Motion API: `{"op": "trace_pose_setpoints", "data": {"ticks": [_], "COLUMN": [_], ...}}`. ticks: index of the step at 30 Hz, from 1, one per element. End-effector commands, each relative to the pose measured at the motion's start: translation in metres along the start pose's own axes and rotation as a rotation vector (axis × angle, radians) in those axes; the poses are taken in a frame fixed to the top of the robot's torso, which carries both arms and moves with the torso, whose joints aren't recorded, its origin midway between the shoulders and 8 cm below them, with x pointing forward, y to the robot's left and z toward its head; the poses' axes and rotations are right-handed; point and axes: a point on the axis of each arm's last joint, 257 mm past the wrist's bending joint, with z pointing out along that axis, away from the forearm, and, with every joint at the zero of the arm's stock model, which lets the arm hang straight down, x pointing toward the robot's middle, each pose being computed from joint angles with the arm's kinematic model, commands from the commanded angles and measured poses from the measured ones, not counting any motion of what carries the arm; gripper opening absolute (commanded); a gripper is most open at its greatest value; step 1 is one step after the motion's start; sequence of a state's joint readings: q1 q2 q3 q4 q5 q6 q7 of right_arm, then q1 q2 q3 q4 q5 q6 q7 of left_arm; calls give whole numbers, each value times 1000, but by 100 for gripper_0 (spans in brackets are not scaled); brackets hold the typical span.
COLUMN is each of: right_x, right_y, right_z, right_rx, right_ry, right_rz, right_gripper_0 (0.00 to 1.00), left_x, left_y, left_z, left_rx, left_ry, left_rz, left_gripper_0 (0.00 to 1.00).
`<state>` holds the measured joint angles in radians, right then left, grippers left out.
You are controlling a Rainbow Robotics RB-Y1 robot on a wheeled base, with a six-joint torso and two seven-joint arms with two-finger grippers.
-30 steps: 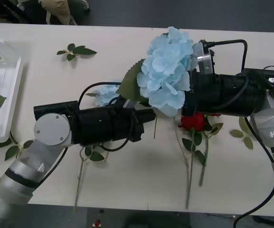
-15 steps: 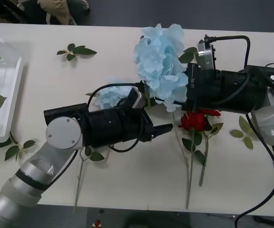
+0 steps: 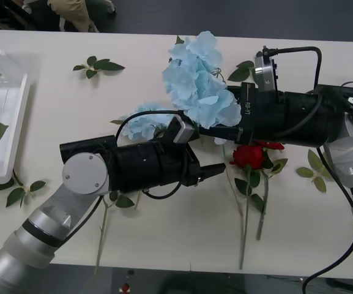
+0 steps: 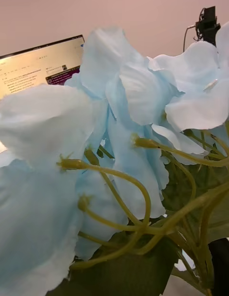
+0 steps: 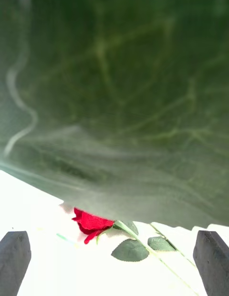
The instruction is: Put the red flowers into the right box and the blue flowers into the left box
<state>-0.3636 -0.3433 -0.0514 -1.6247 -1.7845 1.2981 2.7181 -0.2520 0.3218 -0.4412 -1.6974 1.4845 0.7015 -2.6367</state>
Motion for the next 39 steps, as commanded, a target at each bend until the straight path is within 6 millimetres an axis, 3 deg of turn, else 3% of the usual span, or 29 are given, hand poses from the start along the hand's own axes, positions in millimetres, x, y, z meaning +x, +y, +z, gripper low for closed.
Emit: {"op": "trace_pose_setpoints", "data": {"ticks": [1,10,11,13,14,15,18,27,39], "right_x": [-20,-24,-24,-24,-25,-25,-27,-30,-26], "right_y": [-3,-3,-4,-4,-6,-7,-8,-8,-2], "right_z": [-6,-21,-22,-26,-30,-31,-37,-49,-43], "right_rx": [-7,-12,-11,-9,-2,0,3,1,-23], "right_ry": [11,15,14,19,21,22,25,32,39], "right_rz": [-53,-65,-66,-70,-72,-73,-78,-88,-83], "right_gripper_0": [100,100,94,69,50,41,2,0,0], "left_x": [-24,-25,-24,-24,-23,-24,-24,-24,-23], "left_y": [6,7,8,7,8,8,8,11,13], "left_z": [4,3,3,3,3,3,2,1,0], "left_rx": [-7,-9,-9,-9,-11,-11,-11,-19,-20], "left_ry": [-35,-35,-33,-34,-32,-33,-32,-33,-28], "left_rz": [101,105,104,105,105,106,107,108,111], "left_gripper_0": [100,100,100,100,100,100,100,100,100]}}
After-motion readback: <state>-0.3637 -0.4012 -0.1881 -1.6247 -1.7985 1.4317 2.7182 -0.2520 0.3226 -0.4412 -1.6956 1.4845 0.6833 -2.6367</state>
